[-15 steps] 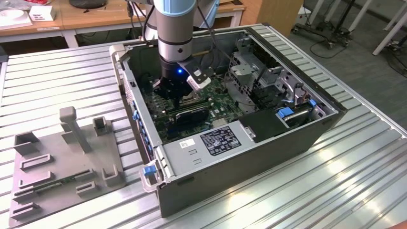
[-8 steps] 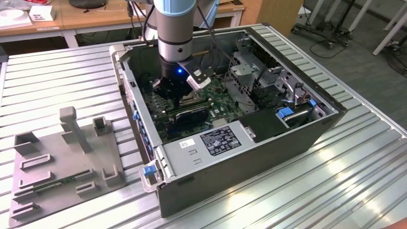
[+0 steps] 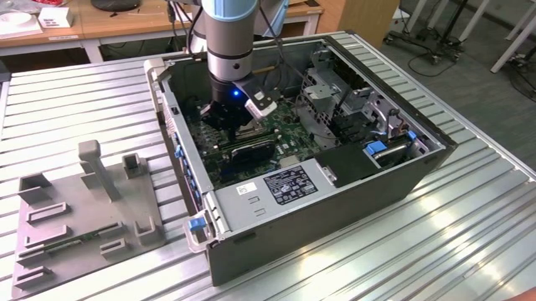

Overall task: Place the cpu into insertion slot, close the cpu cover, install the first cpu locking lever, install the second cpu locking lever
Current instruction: 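Install the second cpu locking lever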

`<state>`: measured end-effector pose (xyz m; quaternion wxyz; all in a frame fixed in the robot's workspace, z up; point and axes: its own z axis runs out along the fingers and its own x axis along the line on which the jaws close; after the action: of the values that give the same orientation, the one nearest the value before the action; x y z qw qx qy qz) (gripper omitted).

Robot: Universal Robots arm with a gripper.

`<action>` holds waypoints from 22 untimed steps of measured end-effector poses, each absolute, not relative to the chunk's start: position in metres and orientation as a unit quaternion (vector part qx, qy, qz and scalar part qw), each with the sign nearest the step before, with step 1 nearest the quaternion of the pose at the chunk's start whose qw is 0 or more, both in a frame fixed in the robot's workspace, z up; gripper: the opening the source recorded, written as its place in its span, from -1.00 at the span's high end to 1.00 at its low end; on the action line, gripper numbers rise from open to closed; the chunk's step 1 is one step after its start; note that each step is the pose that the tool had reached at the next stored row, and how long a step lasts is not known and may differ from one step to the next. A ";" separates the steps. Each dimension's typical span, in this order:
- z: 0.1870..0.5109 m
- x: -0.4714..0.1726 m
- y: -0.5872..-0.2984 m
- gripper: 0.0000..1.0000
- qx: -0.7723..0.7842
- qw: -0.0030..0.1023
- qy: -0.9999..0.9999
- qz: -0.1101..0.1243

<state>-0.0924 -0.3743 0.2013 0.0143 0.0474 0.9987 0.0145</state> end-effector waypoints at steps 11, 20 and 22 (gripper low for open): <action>0.201 -0.092 -0.372 0.79 0.048 0.014 0.999 0.017; 0.199 -0.093 -0.371 0.79 0.048 0.014 0.999 0.017; 0.198 -0.093 -0.371 0.79 0.048 0.014 0.999 0.017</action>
<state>-0.0928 -0.3711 0.1979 0.0141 0.0475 0.9986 0.0168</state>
